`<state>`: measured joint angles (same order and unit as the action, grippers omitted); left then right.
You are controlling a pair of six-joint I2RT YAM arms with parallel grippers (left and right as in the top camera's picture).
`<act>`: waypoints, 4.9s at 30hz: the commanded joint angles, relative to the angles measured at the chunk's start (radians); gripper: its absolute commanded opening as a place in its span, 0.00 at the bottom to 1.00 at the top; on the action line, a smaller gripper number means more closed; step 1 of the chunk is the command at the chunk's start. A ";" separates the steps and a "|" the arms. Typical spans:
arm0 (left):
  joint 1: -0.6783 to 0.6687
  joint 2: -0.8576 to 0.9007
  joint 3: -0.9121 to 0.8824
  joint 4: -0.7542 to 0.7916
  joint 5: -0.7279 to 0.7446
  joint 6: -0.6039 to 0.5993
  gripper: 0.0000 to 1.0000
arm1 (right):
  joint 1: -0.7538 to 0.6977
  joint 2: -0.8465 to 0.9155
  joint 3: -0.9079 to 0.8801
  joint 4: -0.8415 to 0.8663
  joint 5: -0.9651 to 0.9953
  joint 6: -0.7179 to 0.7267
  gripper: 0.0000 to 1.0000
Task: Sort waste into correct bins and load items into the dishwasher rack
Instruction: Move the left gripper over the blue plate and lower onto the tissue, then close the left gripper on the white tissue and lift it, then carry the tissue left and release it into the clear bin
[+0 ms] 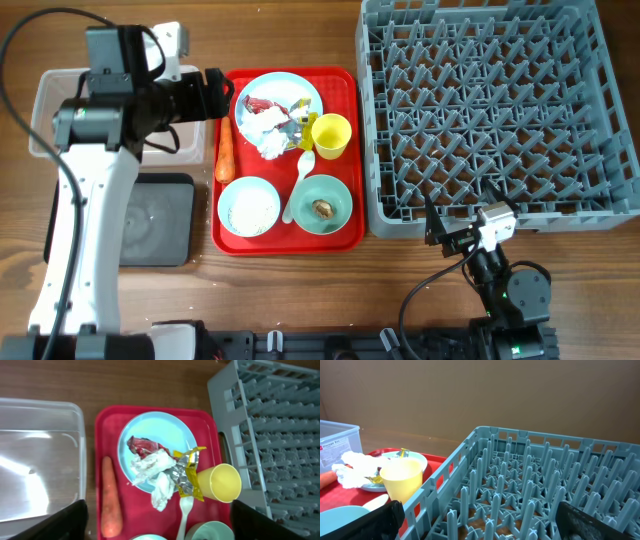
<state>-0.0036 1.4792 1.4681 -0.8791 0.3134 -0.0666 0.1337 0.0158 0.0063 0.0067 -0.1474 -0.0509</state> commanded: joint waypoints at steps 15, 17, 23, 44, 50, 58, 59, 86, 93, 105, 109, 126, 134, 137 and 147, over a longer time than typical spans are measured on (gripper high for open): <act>-0.268 0.402 0.018 0.174 -0.389 0.040 0.74 | -0.005 -0.006 -0.001 0.003 0.014 -0.009 1.00; -0.267 0.430 0.018 0.181 -0.394 0.040 0.75 | -0.005 -0.006 -0.001 0.003 0.014 -0.009 1.00; -0.267 0.502 0.018 0.211 -0.394 0.040 0.82 | -0.005 -0.006 -0.001 0.003 0.014 -0.009 1.00; -0.268 0.511 -0.016 0.175 -0.393 0.033 0.68 | -0.005 -0.006 -0.001 0.003 0.014 -0.009 1.00; -0.267 0.494 0.001 0.168 -0.394 0.074 0.82 | -0.005 -0.006 -0.001 0.003 0.014 -0.009 1.00; -0.267 0.446 0.019 0.138 -0.345 0.194 0.94 | -0.005 -0.006 -0.001 0.003 0.014 -0.009 1.00; -0.267 0.447 0.019 0.134 -0.330 0.195 0.94 | -0.005 -0.006 -0.001 0.003 0.014 -0.009 1.00; -0.267 0.501 0.003 0.074 -0.319 0.220 0.69 | -0.005 -0.006 -0.001 0.003 0.014 -0.009 1.00; -0.267 0.501 0.003 0.074 -0.319 0.220 0.61 | -0.005 -0.006 -0.001 0.003 0.014 -0.009 1.00; -0.267 0.471 0.004 0.074 -0.341 0.216 0.04 | -0.005 -0.006 -0.001 0.003 0.014 -0.009 1.00; -0.267 0.379 0.006 0.075 -0.362 0.208 0.04 | -0.005 -0.006 -0.001 0.003 0.014 -0.009 1.00; -0.190 0.121 0.006 0.105 -0.640 -0.074 0.04 | -0.005 -0.006 -0.001 0.003 0.014 -0.009 1.00; 0.127 0.114 0.005 0.008 -0.623 -0.226 0.04 | -0.005 -0.006 -0.001 0.003 0.014 -0.009 1.00; 0.249 0.121 0.003 -0.021 -0.573 -0.260 0.04 | -0.005 -0.006 -0.001 0.003 0.014 -0.009 1.00; 0.460 0.293 0.003 0.084 -0.392 -0.256 0.04 | -0.005 -0.006 -0.001 0.003 0.014 -0.009 1.00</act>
<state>0.4427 1.7042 1.4658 -0.8253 -0.1215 -0.3084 0.1337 0.0154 0.0063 0.0067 -0.1474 -0.0509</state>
